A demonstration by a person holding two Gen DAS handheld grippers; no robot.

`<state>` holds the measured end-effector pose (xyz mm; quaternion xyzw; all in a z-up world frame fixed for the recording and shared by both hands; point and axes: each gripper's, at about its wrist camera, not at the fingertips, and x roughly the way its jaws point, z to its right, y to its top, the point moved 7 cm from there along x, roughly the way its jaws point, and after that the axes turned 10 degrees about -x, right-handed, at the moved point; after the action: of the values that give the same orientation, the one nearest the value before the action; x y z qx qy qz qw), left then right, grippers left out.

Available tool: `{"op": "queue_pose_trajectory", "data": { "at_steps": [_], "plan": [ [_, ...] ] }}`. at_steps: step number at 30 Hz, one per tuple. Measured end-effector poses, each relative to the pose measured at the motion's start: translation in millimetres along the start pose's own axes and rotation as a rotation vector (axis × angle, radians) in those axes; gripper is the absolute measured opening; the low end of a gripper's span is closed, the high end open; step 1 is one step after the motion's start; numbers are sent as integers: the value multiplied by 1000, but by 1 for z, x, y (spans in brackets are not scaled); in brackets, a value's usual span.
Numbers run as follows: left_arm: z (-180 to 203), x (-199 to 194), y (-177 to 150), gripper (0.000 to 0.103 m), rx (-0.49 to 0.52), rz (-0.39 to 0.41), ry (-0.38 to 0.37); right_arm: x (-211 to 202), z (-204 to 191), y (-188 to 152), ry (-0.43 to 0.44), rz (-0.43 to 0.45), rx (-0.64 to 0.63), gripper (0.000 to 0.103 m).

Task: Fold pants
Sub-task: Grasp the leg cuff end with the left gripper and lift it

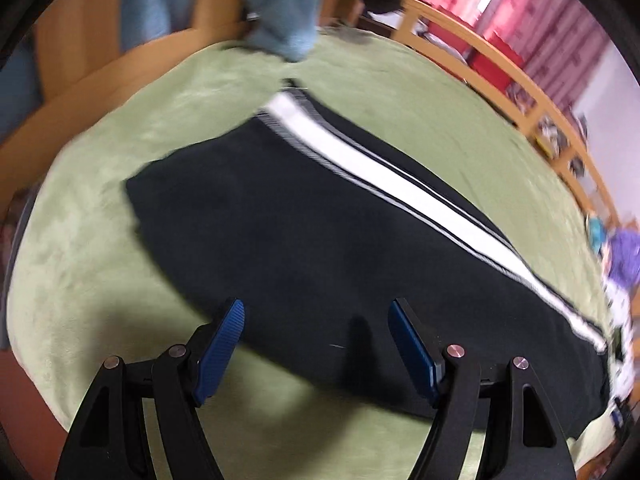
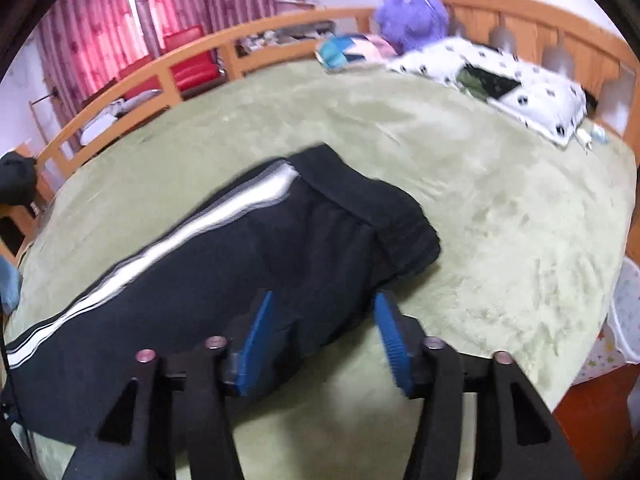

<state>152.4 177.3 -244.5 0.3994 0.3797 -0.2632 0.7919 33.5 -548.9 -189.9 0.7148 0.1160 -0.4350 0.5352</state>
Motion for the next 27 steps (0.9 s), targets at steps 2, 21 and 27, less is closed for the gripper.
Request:
{"op": "queue_pose_trajectory", "data": {
  "at_steps": [2, 21, 27],
  "plan": [
    [-20, -1, 9, 73, -66, 7, -49, -14, -19, 2, 4, 10, -20, 63],
    [-65, 51, 60, 15, -360, -13, -231, -42, -159, -60, 57, -94, -123, 63],
    [-47, -10, 79, 12, -258, 63, -337, -49, -185, -64, 63, -89, -153, 63]
  ]
}}
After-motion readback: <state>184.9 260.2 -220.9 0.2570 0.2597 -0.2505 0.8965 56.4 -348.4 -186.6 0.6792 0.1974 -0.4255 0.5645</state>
